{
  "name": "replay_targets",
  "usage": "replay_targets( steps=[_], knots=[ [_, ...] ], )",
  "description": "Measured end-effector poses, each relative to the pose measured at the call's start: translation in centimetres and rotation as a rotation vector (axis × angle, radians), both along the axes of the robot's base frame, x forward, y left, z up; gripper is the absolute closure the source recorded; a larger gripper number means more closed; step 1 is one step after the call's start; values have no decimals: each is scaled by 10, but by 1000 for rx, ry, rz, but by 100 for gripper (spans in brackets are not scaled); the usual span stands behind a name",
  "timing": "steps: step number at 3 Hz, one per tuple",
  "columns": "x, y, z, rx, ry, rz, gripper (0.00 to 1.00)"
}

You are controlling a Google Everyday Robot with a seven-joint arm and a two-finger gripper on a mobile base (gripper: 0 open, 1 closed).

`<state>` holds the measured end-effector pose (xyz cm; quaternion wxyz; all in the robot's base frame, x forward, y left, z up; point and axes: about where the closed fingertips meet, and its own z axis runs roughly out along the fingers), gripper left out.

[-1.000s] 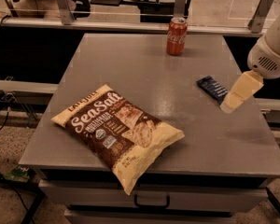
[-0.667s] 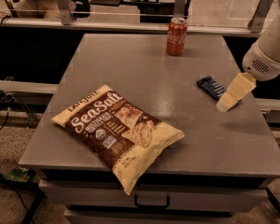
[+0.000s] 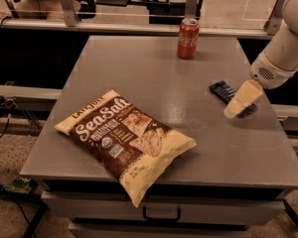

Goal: Move rxbar blueberry near brown chip bag

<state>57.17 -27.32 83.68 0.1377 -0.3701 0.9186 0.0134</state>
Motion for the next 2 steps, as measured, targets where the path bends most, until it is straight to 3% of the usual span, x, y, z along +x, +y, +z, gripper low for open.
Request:
replay_targets(
  steps=[1,2],
  knots=[
    [5,2,-8,5,19,1,0],
    [8,8,-12,10,32,19,19]
  ],
)
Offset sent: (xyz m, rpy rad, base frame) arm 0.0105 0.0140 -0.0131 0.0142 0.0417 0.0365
